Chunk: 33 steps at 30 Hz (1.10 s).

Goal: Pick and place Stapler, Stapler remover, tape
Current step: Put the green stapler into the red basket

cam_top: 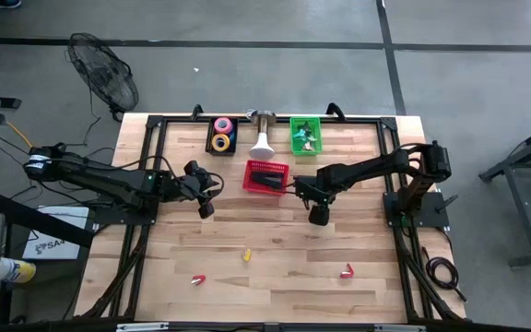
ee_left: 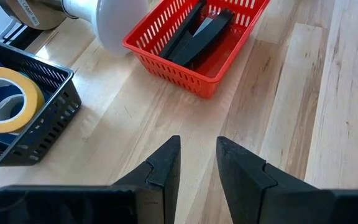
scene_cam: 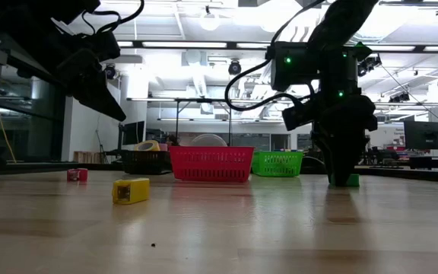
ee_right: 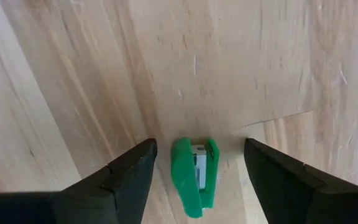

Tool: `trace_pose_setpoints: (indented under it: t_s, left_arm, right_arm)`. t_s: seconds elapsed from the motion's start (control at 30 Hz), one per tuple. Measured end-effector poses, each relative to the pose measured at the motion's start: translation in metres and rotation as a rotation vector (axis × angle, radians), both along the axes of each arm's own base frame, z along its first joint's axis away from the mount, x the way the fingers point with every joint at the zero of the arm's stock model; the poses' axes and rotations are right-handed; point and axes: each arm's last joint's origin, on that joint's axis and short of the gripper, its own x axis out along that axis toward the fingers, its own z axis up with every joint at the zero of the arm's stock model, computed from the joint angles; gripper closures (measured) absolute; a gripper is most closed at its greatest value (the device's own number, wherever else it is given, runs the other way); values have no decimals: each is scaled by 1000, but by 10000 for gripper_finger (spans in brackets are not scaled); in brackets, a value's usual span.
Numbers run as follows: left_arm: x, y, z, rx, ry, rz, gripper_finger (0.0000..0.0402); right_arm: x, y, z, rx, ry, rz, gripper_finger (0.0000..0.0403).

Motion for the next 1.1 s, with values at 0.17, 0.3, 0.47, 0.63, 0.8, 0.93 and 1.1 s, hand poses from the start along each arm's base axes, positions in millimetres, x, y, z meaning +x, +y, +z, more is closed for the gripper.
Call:
trace_pose_setpoints:
  t_s: [0.17, 0.3, 0.47, 0.63, 0.8, 0.93, 1.1]
  left_arm:
    - [0, 0, 0, 0, 1, 0, 300]
    - [0, 0, 0, 0, 1, 0, 300]
    - [0, 0, 0, 0, 2, 0, 300]
    - [0, 0, 0, 0, 1, 0, 300]
    - [0, 0, 0, 0, 1, 0, 300]
    - [0, 0, 0, 0, 1, 0, 300]
    - [0, 0, 0, 0, 1, 0, 300]
  right_arm:
    - [-2, 1, 0, 12, 21, 17, 161]
    - [-5, 1, 0, 21, 49, 40, 162]
    - [-9, 3, 0, 36, 85, 81, 163]
    - [-9, 2, 0, 23, 86, 108, 169]
    - [-5, 2, -1, 8, 50, 128, 182]
    - [-4, 2, 0, -4, 34, 131, 194]
    - [-3, 1, 0, -10, 23, 132, 213]
